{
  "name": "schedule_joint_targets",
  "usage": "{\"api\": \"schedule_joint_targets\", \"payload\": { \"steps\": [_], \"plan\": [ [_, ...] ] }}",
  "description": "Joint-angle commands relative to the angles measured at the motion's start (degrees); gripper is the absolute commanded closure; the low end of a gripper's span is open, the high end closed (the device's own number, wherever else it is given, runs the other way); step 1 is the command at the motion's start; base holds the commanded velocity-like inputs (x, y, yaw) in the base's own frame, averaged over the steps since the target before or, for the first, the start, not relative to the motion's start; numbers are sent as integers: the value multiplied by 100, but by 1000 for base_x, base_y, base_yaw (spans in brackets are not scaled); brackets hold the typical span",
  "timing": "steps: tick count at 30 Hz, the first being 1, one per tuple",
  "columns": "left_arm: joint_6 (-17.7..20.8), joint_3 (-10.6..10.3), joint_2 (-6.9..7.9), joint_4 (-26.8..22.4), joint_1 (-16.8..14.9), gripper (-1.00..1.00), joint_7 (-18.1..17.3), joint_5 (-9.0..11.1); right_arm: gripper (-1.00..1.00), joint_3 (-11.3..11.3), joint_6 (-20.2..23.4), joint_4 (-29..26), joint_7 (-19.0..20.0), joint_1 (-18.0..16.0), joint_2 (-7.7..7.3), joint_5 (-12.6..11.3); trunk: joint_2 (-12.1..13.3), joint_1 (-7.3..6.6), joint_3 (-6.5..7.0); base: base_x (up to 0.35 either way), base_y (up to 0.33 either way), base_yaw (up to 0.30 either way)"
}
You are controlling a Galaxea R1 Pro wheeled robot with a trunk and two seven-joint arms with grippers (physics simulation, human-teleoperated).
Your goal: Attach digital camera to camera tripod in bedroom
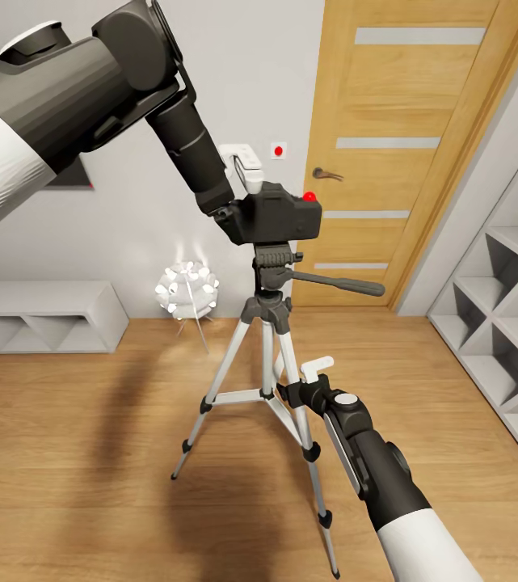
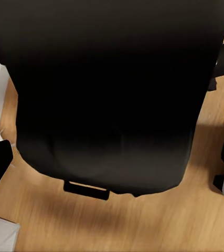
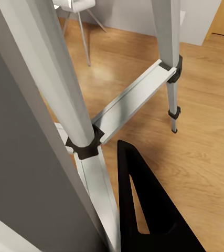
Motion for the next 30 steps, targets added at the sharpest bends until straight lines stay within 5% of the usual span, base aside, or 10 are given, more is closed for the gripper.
{"api": "schedule_joint_targets", "payload": {
  "steps": [1,14,22,30],
  "plan": [
    [63,-18,6,-7,-11,-100,-25,-4,100,-6,31,46,51,-2,2,54,-9,5,-12,0,0,0],
    [74,103,223,2,-11,-100,-25,33,100,-6,31,46,51,-3,6,51,-9,5,-12,0,0,0],
    [86,925,564,-11,-11,-100,-19,37,100,-6,47,46,51,-5,3,47,-9,5,-12,0,0,0],
    [102,1253,725,-15,-11,-100,-4,32,100,-6,49,46,51,-3,1,51,-9,5,-12,0,0,0]
  ]
}}
